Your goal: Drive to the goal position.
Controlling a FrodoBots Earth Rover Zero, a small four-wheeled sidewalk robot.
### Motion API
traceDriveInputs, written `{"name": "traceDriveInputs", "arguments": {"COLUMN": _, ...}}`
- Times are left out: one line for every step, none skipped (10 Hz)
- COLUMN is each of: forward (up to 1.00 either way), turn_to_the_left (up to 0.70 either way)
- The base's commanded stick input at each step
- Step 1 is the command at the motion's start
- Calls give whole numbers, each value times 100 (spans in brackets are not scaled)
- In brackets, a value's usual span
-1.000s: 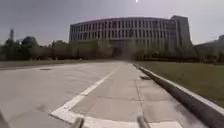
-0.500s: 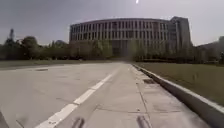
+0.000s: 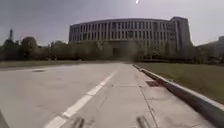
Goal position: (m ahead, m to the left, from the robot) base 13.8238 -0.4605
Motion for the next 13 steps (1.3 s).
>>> {"name": "traceDriveInputs", "arguments": {"forward": 70, "turn_to_the_left": 0}}
{"name": "traceDriveInputs", "arguments": {"forward": 70, "turn_to_the_left": 0}}
{"name": "traceDriveInputs", "arguments": {"forward": 70, "turn_to_the_left": 0}}
{"name": "traceDriveInputs", "arguments": {"forward": 70, "turn_to_the_left": 0}}
{"name": "traceDriveInputs", "arguments": {"forward": 70, "turn_to_the_left": 0}}
{"name": "traceDriveInputs", "arguments": {"forward": 70, "turn_to_the_left": 0}}
{"name": "traceDriveInputs", "arguments": {"forward": 70, "turn_to_the_left": 0}}
{"name": "traceDriveInputs", "arguments": {"forward": 70, "turn_to_the_left": 0}}
{"name": "traceDriveInputs", "arguments": {"forward": 70, "turn_to_the_left": 0}}
{"name": "traceDriveInputs", "arguments": {"forward": 70, "turn_to_the_left": 0}}
{"name": "traceDriveInputs", "arguments": {"forward": 70, "turn_to_the_left": 0}}
{"name": "traceDriveInputs", "arguments": {"forward": 70, "turn_to_the_left": 0}}
{"name": "traceDriveInputs", "arguments": {"forward": 70, "turn_to_the_left": 0}}
